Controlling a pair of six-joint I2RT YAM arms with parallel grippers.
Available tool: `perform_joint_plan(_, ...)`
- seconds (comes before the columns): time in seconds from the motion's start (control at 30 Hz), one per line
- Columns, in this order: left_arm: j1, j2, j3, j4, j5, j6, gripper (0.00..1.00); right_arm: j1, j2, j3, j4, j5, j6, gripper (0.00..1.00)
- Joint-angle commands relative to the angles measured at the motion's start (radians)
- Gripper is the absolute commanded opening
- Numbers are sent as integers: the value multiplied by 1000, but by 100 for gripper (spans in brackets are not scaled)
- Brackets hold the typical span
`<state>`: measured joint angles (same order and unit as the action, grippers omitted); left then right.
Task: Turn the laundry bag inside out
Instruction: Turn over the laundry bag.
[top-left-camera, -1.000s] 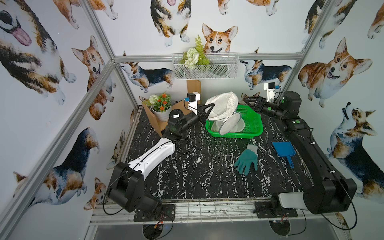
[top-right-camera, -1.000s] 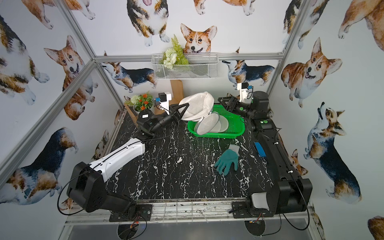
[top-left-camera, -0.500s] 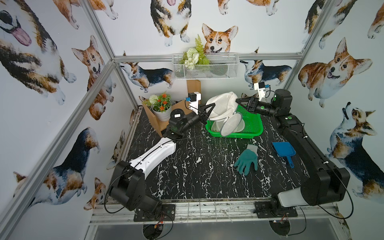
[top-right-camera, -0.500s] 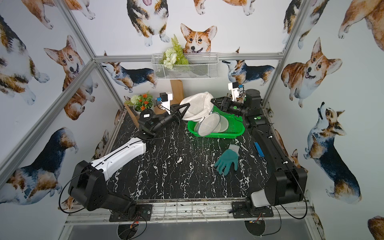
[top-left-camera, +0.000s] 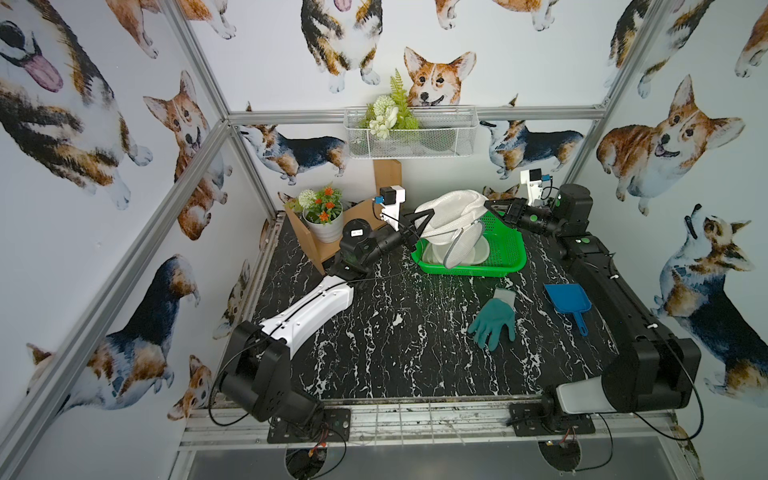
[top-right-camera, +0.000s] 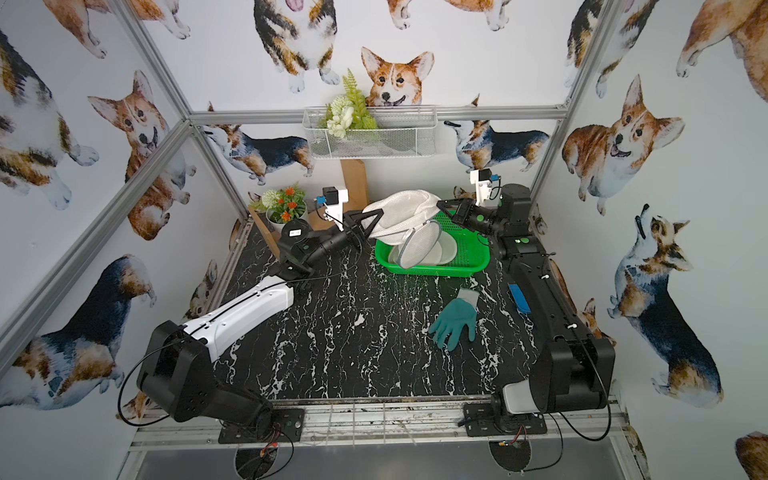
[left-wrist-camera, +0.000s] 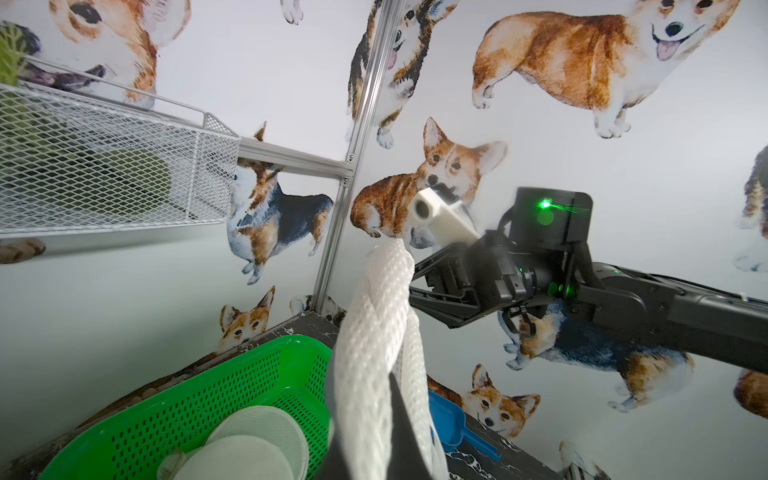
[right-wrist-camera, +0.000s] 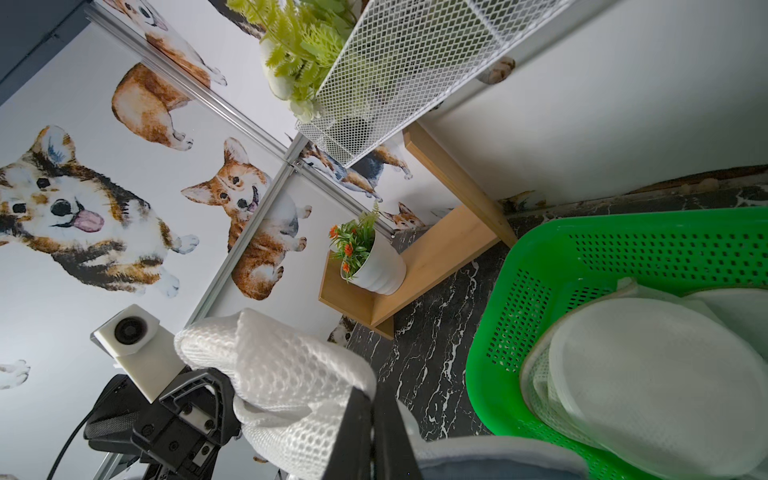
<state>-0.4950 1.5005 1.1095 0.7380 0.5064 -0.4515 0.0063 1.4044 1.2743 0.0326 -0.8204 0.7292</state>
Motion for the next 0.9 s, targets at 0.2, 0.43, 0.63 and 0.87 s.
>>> perform_joint_plan(0.2, -11, 45, 38, 287, 22, -109, 0, 24, -22, -169, -36, -46, -66, 13)
perform_joint_plan(0.43, -14, 39, 53, 62, -58, 0, 0, -37, -45, 51, -276, 232, -297, 55)
perform_joint_plan(0.63, -15, 18, 59, -106, -70, 124, 0, -37, -185, -9, -189, 440, -604, 60)
perform_joint_plan(0.87, -20, 19, 125, -349, 17, 366, 0, 146, -210, 21, -230, 242, -1061, 50)
